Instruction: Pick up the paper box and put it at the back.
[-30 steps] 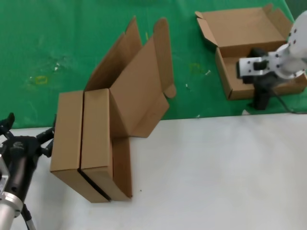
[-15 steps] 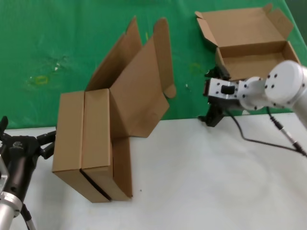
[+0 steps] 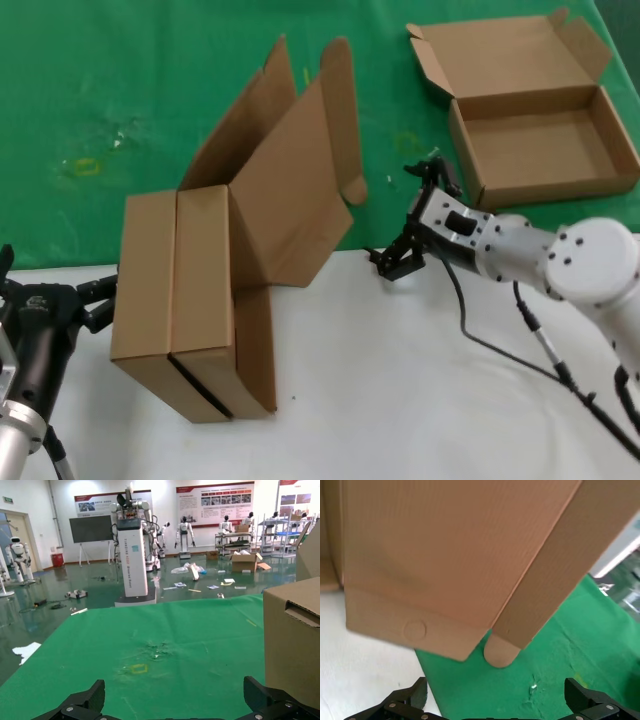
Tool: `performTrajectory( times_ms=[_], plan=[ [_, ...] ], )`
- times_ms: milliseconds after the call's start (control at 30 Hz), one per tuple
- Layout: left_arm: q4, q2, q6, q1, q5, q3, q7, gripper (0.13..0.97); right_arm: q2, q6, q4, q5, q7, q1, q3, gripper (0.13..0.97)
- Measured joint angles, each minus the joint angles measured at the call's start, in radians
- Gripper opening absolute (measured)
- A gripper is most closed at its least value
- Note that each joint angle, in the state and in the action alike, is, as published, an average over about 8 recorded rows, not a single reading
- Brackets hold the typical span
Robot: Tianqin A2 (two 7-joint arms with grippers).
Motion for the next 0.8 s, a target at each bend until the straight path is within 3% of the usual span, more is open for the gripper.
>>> performTrajectory(
  times_ms=[800],
  plan=[
    [0.000, 0.000, 0.000, 0.000, 0.000, 0.000, 0.000, 0.966, 0.018, 0.277, 0.469, 0.291, 0.064, -0.482, 0.263, 0.966]
  ],
)
